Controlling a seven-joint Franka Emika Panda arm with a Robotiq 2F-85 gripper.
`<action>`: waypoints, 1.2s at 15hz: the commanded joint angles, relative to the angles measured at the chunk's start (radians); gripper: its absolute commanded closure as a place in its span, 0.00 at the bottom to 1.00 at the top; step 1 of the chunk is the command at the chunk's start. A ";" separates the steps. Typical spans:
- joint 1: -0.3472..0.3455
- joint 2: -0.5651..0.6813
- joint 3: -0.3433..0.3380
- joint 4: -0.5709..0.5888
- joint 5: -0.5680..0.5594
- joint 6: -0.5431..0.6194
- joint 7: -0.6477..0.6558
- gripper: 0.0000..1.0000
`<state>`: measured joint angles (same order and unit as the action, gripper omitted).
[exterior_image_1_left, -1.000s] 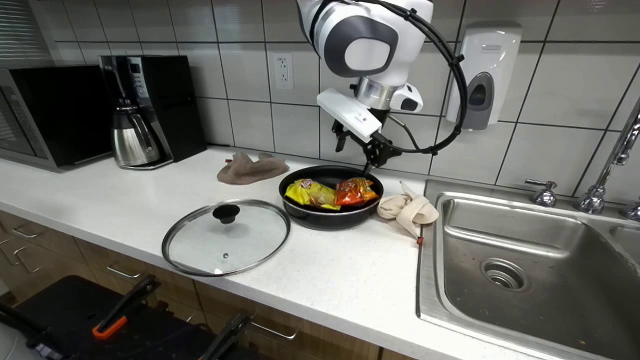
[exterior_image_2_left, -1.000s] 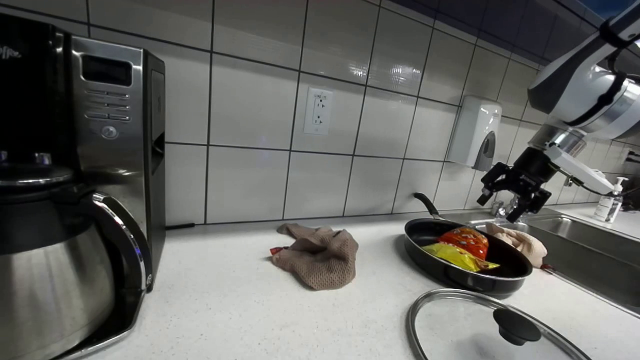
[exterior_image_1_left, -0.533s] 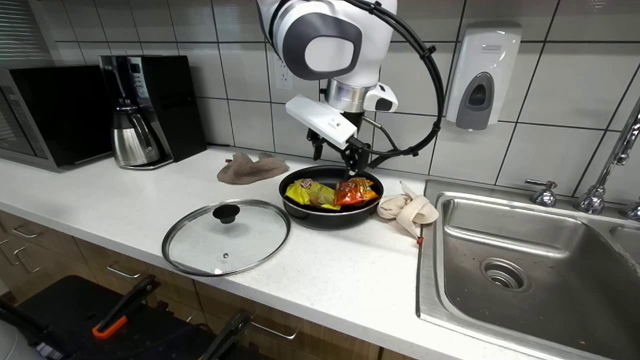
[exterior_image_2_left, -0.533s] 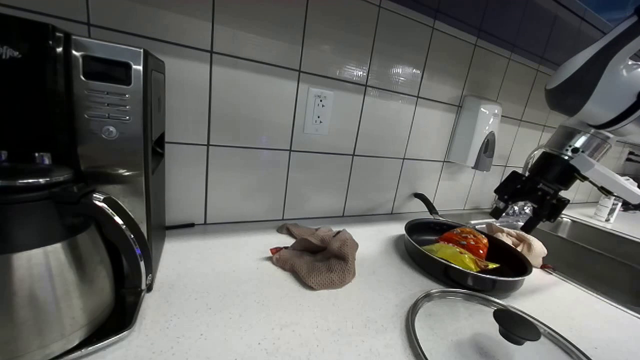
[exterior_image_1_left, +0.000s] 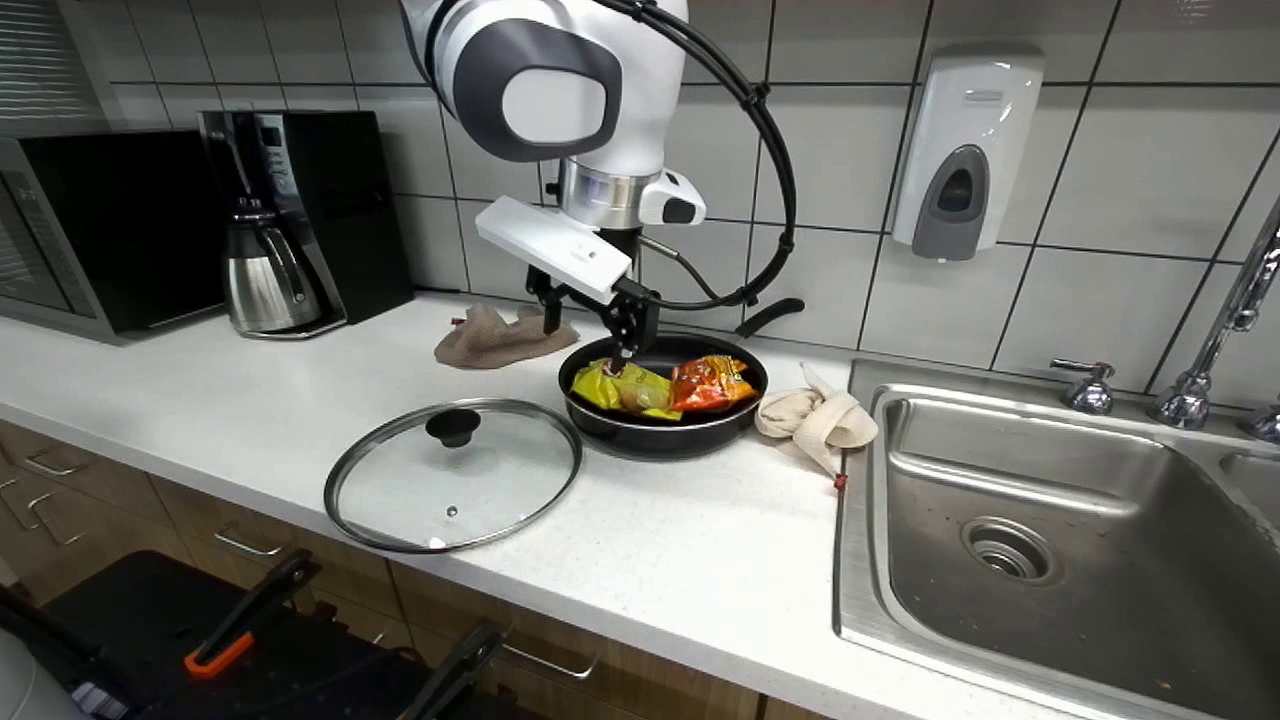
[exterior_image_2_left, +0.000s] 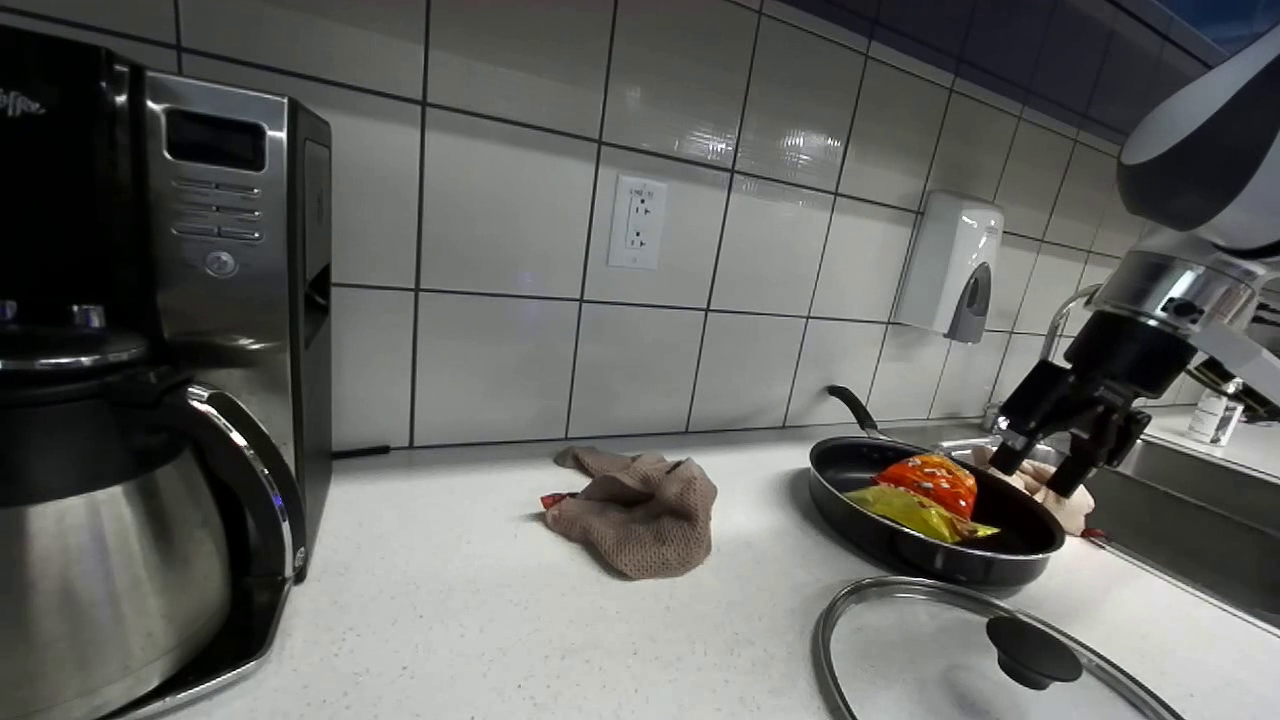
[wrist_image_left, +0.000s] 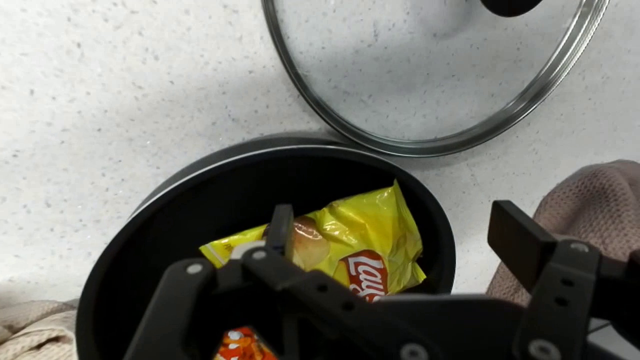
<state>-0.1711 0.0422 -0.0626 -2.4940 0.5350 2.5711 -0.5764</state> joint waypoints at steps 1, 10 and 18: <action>0.014 -0.006 -0.012 -0.004 -0.003 -0.001 0.001 0.00; 0.037 -0.027 0.005 -0.022 -0.002 -0.012 -0.030 0.00; 0.122 -0.029 0.055 -0.032 -0.015 -0.137 -0.161 0.00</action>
<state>-0.0655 0.0359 -0.0251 -2.5078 0.5336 2.4993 -0.6835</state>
